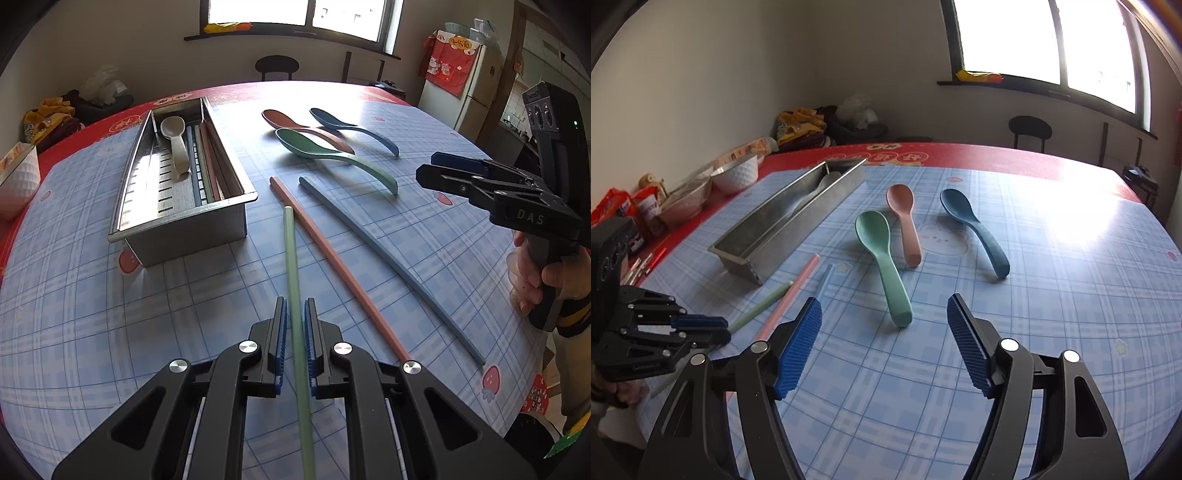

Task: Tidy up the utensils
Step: 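Lift the green chopstick with the left gripper while the right grasps the mint-green spoon, then lift the mint-green spoon with the right gripper while the left holds the green chopstick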

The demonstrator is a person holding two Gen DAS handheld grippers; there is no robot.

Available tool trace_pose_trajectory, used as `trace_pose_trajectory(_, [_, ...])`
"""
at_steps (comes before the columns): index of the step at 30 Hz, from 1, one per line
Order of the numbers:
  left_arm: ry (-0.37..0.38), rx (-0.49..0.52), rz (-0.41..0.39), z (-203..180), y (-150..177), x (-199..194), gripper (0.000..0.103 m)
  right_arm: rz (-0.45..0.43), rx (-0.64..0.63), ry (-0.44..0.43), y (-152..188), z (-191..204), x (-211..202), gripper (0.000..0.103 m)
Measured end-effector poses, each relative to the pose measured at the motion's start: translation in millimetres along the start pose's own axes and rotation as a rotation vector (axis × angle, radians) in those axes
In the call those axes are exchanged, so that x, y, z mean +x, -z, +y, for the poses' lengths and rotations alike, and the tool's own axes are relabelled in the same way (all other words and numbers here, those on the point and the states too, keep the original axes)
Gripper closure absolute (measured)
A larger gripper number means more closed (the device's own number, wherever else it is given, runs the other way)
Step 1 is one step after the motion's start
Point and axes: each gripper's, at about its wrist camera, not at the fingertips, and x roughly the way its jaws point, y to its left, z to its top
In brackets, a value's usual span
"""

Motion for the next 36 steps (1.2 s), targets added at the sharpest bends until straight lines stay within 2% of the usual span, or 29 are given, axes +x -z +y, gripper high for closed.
trace_pose_trajectory(4, [0.023, -0.028, -0.002, 5.1, 0.0, -0.6, 0.093, 0.076, -0.074, 0.039, -5.1, 11.4, 15.0, 0.058])
trace_pose_trajectory(10, [0.152, -0.153, -0.001, 30.8, 1.3, 0.7, 0.095, 0.11, -0.194, 0.122, -22.2, 29.2, 36.0, 0.071])
trace_pose_trajectory(16, [0.131, -0.134, -0.004, 26.1, 1.0, -0.4, 0.095, 0.164, -0.239, 0.189, -33.7, 27.8, 66.8, 0.08])
trace_pose_trajectory(22, [0.146, -0.146, -0.004, 27.8, 1.7, 0.4, 0.095, 0.192, -0.246, 0.21, -37.2, 24.0, 81.7, 0.088])
trace_pose_trajectory(27, [0.142, -0.143, -0.004, 30.0, 2.3, -0.3, 0.095, 0.19, -0.195, 0.169, -39.4, 16.7, 81.3, 0.089])
trace_pose_trajectory(36, [0.123, -0.129, -0.004, 24.6, 1.4, 0.2, 0.095, 0.214, 0.057, -0.031, -41.9, -25.1, 78.2, 0.091])
